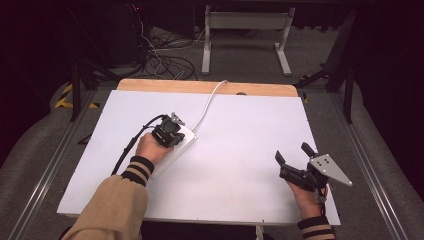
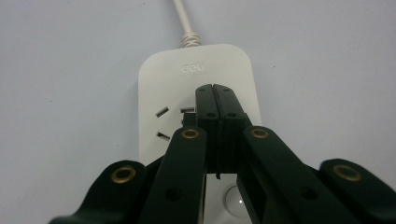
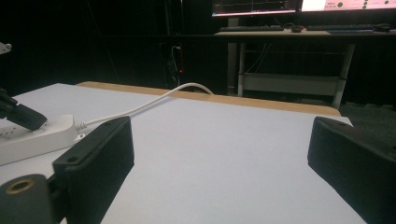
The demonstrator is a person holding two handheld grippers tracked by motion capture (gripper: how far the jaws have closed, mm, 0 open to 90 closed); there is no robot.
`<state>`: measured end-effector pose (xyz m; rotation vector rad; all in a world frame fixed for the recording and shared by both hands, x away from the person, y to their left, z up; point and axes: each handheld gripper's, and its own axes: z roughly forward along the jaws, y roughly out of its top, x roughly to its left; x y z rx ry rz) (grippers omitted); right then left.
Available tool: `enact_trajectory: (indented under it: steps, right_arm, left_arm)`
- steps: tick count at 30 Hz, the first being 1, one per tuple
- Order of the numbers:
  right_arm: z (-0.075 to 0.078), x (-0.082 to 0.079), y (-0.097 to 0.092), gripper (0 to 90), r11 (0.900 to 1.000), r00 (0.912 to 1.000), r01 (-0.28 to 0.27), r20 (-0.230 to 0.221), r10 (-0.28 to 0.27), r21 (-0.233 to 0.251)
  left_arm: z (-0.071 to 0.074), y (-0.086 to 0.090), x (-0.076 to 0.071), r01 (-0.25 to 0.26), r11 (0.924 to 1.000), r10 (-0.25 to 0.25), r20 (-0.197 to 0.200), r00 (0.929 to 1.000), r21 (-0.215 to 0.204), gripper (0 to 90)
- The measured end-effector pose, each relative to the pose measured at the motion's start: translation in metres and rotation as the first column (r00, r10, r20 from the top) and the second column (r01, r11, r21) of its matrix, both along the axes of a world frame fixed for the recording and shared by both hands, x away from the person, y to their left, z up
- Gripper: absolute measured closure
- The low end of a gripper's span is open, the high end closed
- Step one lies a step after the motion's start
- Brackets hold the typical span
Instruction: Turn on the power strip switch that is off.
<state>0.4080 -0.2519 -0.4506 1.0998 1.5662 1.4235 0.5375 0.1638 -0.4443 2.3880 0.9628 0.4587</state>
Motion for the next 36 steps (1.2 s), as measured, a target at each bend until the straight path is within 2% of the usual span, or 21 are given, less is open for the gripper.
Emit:
enact_trajectory:
  steps: [1, 3, 4, 6, 8, 10, 14, 17, 18, 21, 26, 29, 36]
  right_arm:
    - [0.000, 0.000, 0.000, 7.6, 1.0000, 1.0000, 0.001, -0.003, -0.001, 0.005]
    - [0.000, 0.000, 0.000, 7.6, 1.0000, 1.0000, 0.004, -0.002, -0.004, 0.008]
    - [0.000, 0.000, 0.000, 7.6, 1.0000, 1.0000, 0.004, -0.002, -0.004, 0.008]
    - [0.000, 0.001, 0.000, 7.7, 1.0000, 1.0000, 0.005, -0.004, -0.005, 0.002]
    - [0.000, 0.001, 0.001, 7.7, 1.0000, 1.0000, 0.003, -0.005, -0.003, 0.002]
    - [0.000, 0.001, 0.001, 7.7, 1.0000, 1.0000, 0.002, -0.005, -0.002, 0.003]
    - [0.000, 0.000, 0.000, 7.7, 1.0000, 1.0000, 0.003, -0.002, -0.003, 0.003]
    - [0.000, -0.001, 0.000, 7.8, 1.0000, 1.0000, 0.008, -0.001, -0.008, 0.004]
    - [0.001, -0.001, 0.001, 7.9, 1.0000, 1.0000, 0.005, 0.005, -0.005, 0.002]
    - [0.001, -0.001, 0.001, 7.9, 1.0000, 1.0000, 0.004, 0.003, -0.004, 0.002]
    - [0.001, -0.001, 0.001, 7.9, 1.0000, 1.0000, 0.008, 0.001, -0.008, 0.000]
    - [0.001, 0.000, 0.001, 7.9, 1.0000, 1.0000, 0.007, 0.000, -0.007, -0.001]
    - [0.001, -0.001, 0.002, 7.9, 0.9999, 0.9999, 0.010, 0.000, -0.010, -0.002]
  left_arm:
    - [0.001, -0.001, 0.000, 0.008, 0.9999, -0.008, 0.003, 1.0000, 0.011, 90.0]
    - [0.004, 0.000, -0.001, 0.020, 0.9988, -0.020, 0.006, 0.9998, -0.045, 90.0]
    - [0.005, -0.002, -0.002, 0.025, 0.9982, -0.024, 0.010, 0.9997, -0.055, 90.0]
    - [0.005, -0.006, -0.003, 0.032, 0.9988, -0.032, 0.007, 0.9995, -0.036, 90.0]
    - [0.002, -0.006, -0.002, 0.016, 0.9996, -0.016, -0.010, 0.9998, -0.024, 90.0]
    - [0.002, -0.005, -0.002, 0.012, 0.9995, -0.012, -0.012, 0.9998, -0.030, 90.0]
    - [0.001, -0.007, -0.002, 0.008, 0.9998, -0.008, -0.009, 0.9999, -0.018, 90.0]
    - [0.000, -0.007, -0.002, -0.017, 0.9997, 0.017, -0.012, 0.9998, -0.018, 90.0]
    - [0.000, -0.006, -0.002, -0.025, 0.9997, 0.025, -0.005, 0.9997, -0.004, 90.0]
    - [-0.001, -0.004, -0.002, -0.035, 0.9990, 0.035, -0.009, 0.9994, -0.028, 90.0]
    - [-0.001, -0.006, -0.003, -0.037, 0.9993, 0.037, 0.008, 0.9993, -0.009, 90.0]
    - [-0.001, -0.006, -0.004, -0.036, 0.9993, 0.036, 0.007, 0.9993, -0.013, 90.0]
    - [-0.002, -0.011, -0.007, -0.023, 0.9989, 0.021, 0.044, 0.9988, 0.040, 90.0]
